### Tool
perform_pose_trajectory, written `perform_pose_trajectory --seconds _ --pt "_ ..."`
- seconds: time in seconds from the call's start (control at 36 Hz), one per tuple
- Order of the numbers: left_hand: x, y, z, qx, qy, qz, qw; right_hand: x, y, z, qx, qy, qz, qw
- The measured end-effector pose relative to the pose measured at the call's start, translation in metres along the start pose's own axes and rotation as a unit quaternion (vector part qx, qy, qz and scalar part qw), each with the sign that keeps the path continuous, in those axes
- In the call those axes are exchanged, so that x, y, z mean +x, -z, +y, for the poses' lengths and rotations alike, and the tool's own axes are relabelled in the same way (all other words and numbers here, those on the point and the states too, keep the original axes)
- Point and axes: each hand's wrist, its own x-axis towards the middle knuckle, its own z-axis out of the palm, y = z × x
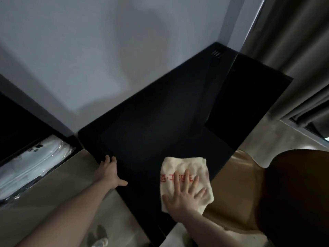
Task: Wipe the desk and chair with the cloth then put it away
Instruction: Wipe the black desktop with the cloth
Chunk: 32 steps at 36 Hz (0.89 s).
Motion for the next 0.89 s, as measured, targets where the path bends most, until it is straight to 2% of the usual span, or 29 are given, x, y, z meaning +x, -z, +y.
perform_pose_trajectory --seconds 0.28,0.5,0.64,0.89 --pt "-0.018 -0.011 0.025 -0.028 0.051 0.009 0.998 -0.004 0.021 0.04 -0.047 0.09 -0.053 0.993" --pt "-0.028 -0.024 0.027 -0.039 0.034 -0.017 0.999 0.012 0.044 0.054 -0.034 0.061 -0.041 0.997" --pt "-0.032 -0.02 0.042 -0.003 -0.041 0.006 0.999 0.023 0.06 0.058 0.007 0.019 -0.038 0.999" --pt "-0.029 0.0 0.113 -0.056 -0.176 -0.004 0.983 0.057 0.104 0.082 0.07 -0.05 -0.041 0.995"
